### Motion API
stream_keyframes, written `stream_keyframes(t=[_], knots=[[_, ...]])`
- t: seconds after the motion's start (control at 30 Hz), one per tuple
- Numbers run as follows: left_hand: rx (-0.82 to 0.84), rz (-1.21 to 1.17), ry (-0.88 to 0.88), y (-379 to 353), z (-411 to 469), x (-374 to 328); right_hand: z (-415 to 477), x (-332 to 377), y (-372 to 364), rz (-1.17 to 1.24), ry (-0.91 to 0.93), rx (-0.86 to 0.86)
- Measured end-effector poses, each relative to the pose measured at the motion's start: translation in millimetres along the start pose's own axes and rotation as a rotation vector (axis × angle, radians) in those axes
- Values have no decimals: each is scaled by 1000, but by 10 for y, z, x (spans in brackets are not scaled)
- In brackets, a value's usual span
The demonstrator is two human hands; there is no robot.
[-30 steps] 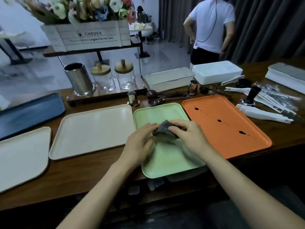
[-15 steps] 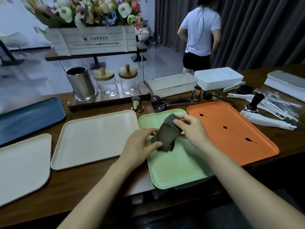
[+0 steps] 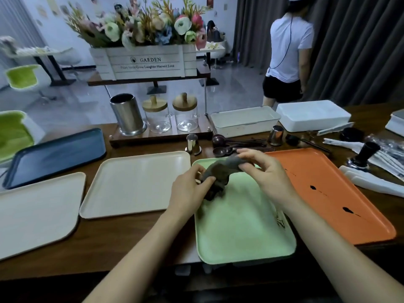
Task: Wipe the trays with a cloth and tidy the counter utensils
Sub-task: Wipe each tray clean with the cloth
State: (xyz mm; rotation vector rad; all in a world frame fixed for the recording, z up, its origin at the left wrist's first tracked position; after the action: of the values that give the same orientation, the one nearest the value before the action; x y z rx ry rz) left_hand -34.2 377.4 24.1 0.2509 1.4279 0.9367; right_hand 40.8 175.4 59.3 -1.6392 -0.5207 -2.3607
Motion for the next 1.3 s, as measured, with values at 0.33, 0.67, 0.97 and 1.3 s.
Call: stream_keyframes(t=[0.33,0.67,0.97,1.3], knots=[[157,-701,364,-183,-63,-168,-395,-366,-102,-498,27,290],[155,-737,310,-169,-41,-165,-376,-342,-89,-397,-21,162],[167,-83,39,-131,-119,-23,-390,-228,-257,-716,-71,191],[-54,418,-202,-85,-592,486,-202,-376,-714,-988,57,316]])
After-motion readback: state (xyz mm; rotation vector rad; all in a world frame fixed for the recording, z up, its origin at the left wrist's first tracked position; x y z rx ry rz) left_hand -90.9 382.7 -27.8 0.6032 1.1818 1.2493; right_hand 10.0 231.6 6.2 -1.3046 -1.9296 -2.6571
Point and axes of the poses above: each hand's wrist, its own z-axis towards the middle knuckle, its own y-axis out of the back of the hand, x = y × z, the point moved 2 cm from there along z, towards the middle knuckle, and after that the axes turned 2 degrees about z, right-handed, at the moved point
